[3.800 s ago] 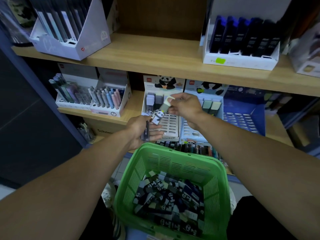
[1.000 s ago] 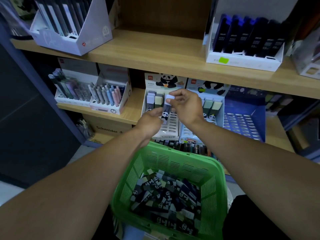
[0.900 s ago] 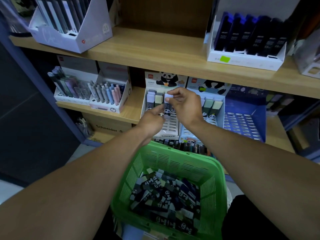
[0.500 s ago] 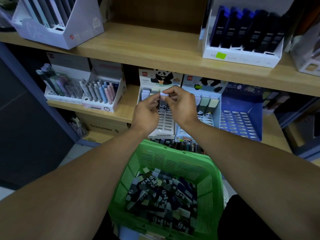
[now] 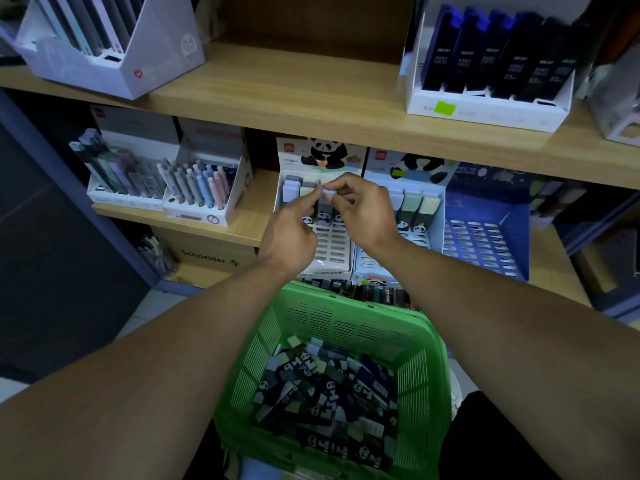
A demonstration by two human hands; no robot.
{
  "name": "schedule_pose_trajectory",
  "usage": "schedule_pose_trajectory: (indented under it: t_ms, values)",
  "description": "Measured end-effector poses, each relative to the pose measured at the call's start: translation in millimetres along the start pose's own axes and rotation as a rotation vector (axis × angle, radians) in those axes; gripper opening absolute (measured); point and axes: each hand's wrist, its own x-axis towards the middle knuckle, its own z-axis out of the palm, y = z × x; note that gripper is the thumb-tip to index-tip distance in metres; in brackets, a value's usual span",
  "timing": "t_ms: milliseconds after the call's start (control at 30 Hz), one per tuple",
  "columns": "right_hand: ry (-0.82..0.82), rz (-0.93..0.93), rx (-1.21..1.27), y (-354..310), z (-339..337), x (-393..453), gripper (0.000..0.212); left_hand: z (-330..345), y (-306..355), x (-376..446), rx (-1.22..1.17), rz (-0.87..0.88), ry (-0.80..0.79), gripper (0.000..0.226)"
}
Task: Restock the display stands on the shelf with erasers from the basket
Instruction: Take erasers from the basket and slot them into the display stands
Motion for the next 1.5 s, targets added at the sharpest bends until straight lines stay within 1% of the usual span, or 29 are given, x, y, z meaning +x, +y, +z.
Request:
schedule_pose_trajectory:
  t_ms: [167,333,367,567,800,933,1067,1333,1433,1500]
  values:
    - [0.019,0.021,-0.007,1,-4,0,0.016,0,-2,-1,0.031,0.015,-0.048,0.080]
    - [0.034,0.084,-0.008,1,-3,4,0.003,2,-4,1,0.092,0.048,-0.119,0.083]
    - [0.038,0.089,-0.012,0,-3,5,0.003,2,-4,2,0.104,0.052,-0.129,0.083]
    - [0.052,0.078,-0.038,-1,0,7,0.012,1,-4,5,0.144,0.034,-0.180,0.086]
    - [0.049,0.105,-0.047,-1,2,11,0.012,1,-5,8,0.193,0.010,-0.228,0.092]
    - [0.048,0.106,-0.061,0,1,11,0.013,2,-6,7,0.264,0.022,-0.217,0.096]
    - [0.019,0.113,-0.080,2,0,10,0.010,3,-4,8,0.267,0.015,-0.228,0.095]
    - [0.002,0.076,-0.132,0,-2,8,0.017,5,-1,8,0.269,0.005,-0.258,0.090]
    - [-0.005,0.005,-0.176,-5,-6,-1,0.023,3,-1,4,0.286,-0.004,-0.259,0.091]
    - [-0.017,-0.059,-0.241,-8,-10,-8,0.022,0,0,-2,0.320,-0.002,-0.244,0.091]
